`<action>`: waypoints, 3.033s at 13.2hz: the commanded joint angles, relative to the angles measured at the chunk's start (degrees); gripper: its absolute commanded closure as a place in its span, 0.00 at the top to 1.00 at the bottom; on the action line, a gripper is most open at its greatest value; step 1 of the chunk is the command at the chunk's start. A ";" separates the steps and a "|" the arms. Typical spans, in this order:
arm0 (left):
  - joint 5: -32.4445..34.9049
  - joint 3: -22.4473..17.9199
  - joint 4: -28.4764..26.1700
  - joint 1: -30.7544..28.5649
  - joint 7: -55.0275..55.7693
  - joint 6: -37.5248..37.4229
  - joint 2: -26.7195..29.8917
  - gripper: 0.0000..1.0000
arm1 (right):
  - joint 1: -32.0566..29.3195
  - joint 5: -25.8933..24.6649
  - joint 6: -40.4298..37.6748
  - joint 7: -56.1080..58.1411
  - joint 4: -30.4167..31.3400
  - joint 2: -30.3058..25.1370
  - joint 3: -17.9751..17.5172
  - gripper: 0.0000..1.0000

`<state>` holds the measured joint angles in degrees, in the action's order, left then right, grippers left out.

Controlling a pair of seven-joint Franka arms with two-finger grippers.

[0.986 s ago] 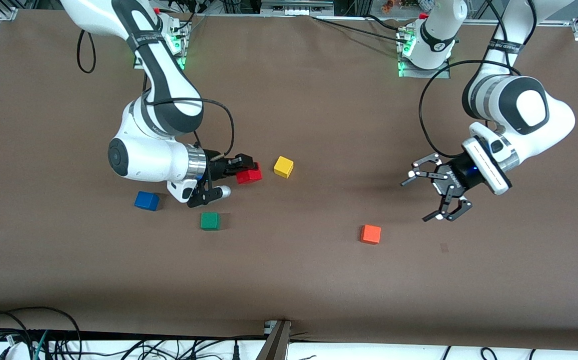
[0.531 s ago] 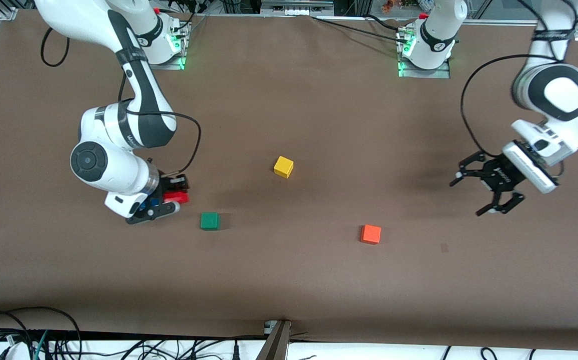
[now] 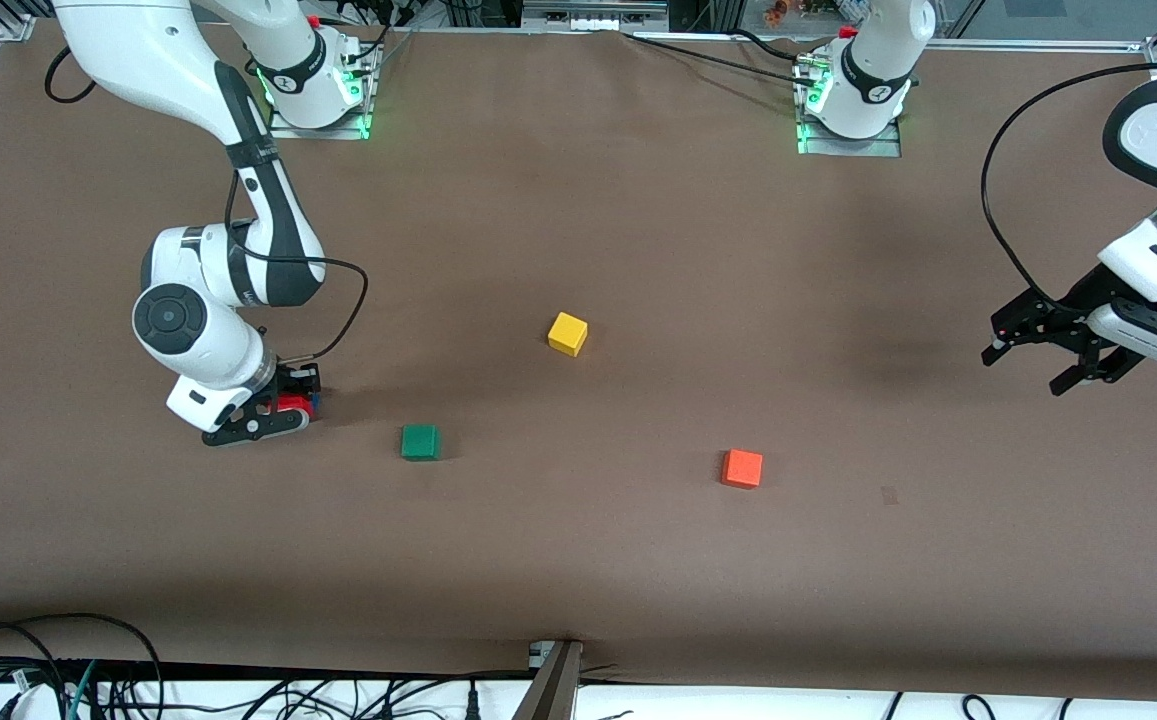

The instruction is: Pass red block to right arm, stack on blue

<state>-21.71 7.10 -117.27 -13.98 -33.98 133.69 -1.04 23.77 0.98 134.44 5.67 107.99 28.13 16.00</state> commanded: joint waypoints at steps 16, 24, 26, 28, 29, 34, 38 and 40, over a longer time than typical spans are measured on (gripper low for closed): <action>23.38 -0.25 22.96 4.22 46.63 -45.79 1.39 1.00 | -2.76 7.89 1.70 -0.31 5.65 -3.88 0.43 0.10; 22.86 -6.84 26.57 12.74 45.67 -50.98 1.21 1.00 | -2.76 7.98 3.19 -0.40 5.74 -2.21 0.35 0.62; 22.68 -6.75 27.18 13.27 44.45 -51.59 1.21 1.00 | -2.59 8.33 2.58 -0.40 5.31 -2.90 0.17 1.00; 22.68 -6.23 27.97 13.54 43.30 -52.64 1.13 1.00 | -2.59 8.42 1.10 -0.13 4.16 -4.66 0.17 1.00; 22.42 -6.31 28.67 13.45 43.12 -53.00 0.87 1.00 | -2.67 8.42 -0.22 -0.14 3.73 -5.97 0.17 1.00; 22.15 -6.23 28.94 13.54 43.03 -52.83 0.51 1.00 | -2.59 7.37 -14.17 -0.05 0.14 -14.32 1.57 1.00; 21.27 -5.79 30.87 13.36 42.94 -52.39 -0.02 1.00 | -2.59 0.61 -31.74 -0.05 -8.64 -20.22 1.66 1.00; 21.71 -5.35 31.49 13.63 43.64 -52.56 -0.63 1.00 | -1.88 -0.19 -41.58 -0.14 -15.06 -21.01 2.36 1.00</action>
<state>0.00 1.58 -88.55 -0.79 10.02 82.19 0.06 21.36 2.43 100.62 5.35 98.49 7.57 17.88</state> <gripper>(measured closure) 0.000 0.000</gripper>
